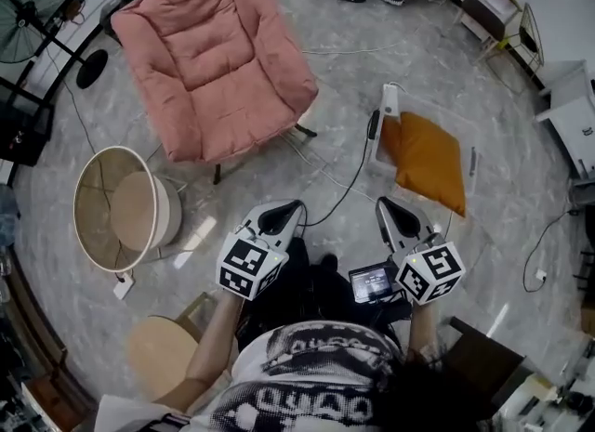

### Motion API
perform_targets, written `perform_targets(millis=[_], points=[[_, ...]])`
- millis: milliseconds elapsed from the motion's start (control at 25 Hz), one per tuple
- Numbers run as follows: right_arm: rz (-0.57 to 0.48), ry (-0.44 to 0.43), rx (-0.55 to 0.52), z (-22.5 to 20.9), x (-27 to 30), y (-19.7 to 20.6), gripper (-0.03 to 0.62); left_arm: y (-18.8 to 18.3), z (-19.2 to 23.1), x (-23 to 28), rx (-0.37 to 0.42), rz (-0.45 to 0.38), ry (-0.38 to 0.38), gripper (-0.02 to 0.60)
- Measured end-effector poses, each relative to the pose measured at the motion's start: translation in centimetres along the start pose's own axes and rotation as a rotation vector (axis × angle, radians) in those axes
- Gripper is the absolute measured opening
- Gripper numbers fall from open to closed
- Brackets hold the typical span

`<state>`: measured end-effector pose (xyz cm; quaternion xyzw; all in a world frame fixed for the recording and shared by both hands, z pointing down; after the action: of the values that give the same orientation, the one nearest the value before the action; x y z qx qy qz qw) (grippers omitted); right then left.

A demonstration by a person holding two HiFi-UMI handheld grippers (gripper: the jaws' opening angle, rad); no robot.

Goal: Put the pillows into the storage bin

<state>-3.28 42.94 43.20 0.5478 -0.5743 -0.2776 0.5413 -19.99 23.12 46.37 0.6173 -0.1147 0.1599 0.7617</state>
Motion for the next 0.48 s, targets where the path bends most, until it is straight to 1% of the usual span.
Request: perform_targets(millis=[240,480], points=[[0.007,-0.039,-0.025,-1.2,-4.7,1.5,-0.003,1.1,-6.0,-0.6,-0.023,-0.030,-0.042,0.012],[-0.012,-0.057,-0.074,-1.7,-7.2,1.2,-0.003,1.6,-9.2,-1.3,-0.013,-0.036,-0.073,0.012]])
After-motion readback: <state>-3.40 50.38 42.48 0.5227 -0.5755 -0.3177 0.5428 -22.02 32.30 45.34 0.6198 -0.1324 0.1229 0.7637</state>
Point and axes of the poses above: the fingertips, and each gripper's own axes: x forward along the fingers, z to its left, y out of its underside, the point moved 9 cm from there along -x, backward along the fingers, and after that the axes turned 4 degrees about -z, right-handed, at the moved point
